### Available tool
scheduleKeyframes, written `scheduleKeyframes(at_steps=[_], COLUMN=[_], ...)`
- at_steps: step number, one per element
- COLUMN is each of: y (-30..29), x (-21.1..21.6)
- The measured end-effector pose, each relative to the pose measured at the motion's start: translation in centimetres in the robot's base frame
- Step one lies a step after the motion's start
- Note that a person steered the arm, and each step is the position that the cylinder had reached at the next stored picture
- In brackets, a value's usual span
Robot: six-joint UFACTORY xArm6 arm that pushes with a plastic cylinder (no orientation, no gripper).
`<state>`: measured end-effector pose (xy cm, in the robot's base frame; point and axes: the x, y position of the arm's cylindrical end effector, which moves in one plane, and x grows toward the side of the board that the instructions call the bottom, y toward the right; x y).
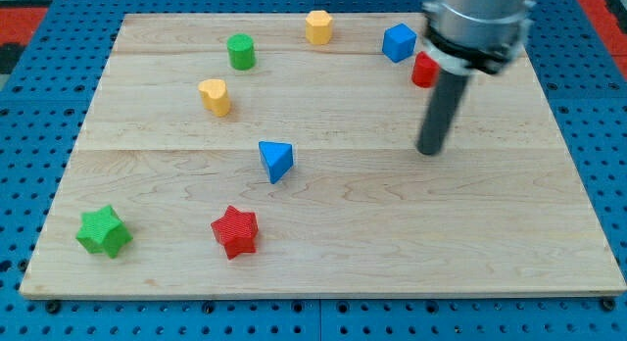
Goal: Push the blue cube towards the top center of the board
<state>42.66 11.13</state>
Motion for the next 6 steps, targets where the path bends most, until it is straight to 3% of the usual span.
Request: scheduleKeyframes(at_steps=[2,5,6], y=[-4.5,3.1,1.0], x=[-11.3,-12.9,-16.8])
